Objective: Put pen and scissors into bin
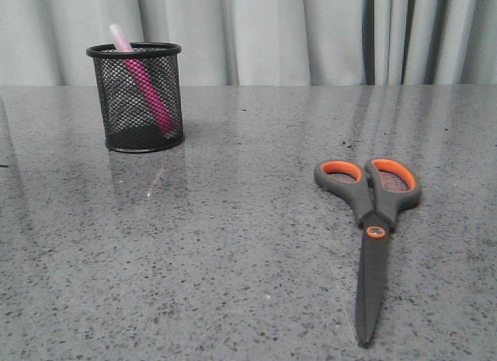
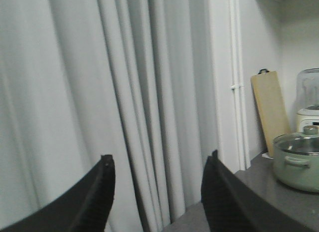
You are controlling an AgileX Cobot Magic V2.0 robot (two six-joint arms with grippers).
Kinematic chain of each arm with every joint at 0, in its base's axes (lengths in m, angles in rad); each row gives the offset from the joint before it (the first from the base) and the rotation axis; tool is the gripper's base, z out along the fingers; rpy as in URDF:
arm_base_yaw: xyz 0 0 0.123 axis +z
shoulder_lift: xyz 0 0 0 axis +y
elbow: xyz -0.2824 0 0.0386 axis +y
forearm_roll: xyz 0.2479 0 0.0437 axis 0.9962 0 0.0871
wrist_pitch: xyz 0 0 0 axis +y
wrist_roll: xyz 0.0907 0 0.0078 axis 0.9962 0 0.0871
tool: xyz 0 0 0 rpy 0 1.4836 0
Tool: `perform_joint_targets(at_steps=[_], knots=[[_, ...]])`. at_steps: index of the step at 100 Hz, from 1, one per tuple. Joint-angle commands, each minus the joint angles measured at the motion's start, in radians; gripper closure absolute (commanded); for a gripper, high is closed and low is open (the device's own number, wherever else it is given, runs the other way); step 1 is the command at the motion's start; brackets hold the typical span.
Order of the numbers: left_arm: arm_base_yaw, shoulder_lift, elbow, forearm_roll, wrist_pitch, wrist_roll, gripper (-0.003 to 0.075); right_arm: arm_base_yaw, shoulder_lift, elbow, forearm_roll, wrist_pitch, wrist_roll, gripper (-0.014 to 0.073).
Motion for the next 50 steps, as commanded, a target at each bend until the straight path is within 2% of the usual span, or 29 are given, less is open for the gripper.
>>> perform_joint_targets(at_steps=[1, 11, 28, 37, 50], knots=[[-0.030, -0.034, -0.024, -0.022, 0.013, -0.012, 0.0367, 0.061, 0.122, -0.105, -0.017, -0.002, -0.030, 0.0288], [-0.049, -0.051, -0.022, 0.013, 0.013, -0.060, 0.0367, 0.135, 0.232, -0.154, -0.108, 0.052, 0.014, 0.0288], [-0.051, -0.070, -0.008, 0.044, 0.003, -0.105, 0.0367, 0.268, 0.381, -0.212, -0.283, 0.154, 0.233, 0.0288], [-0.051, -0.083, -0.008, 0.062, -0.002, -0.108, 0.0367, 0.327, 0.456, -0.252, -0.301, 0.209, 0.309, 0.0279], [-0.053, -0.092, -0.008, 0.068, -0.002, -0.108, 0.0367, 0.393, 0.556, -0.301, -0.301, 0.245, 0.444, 0.0207]])
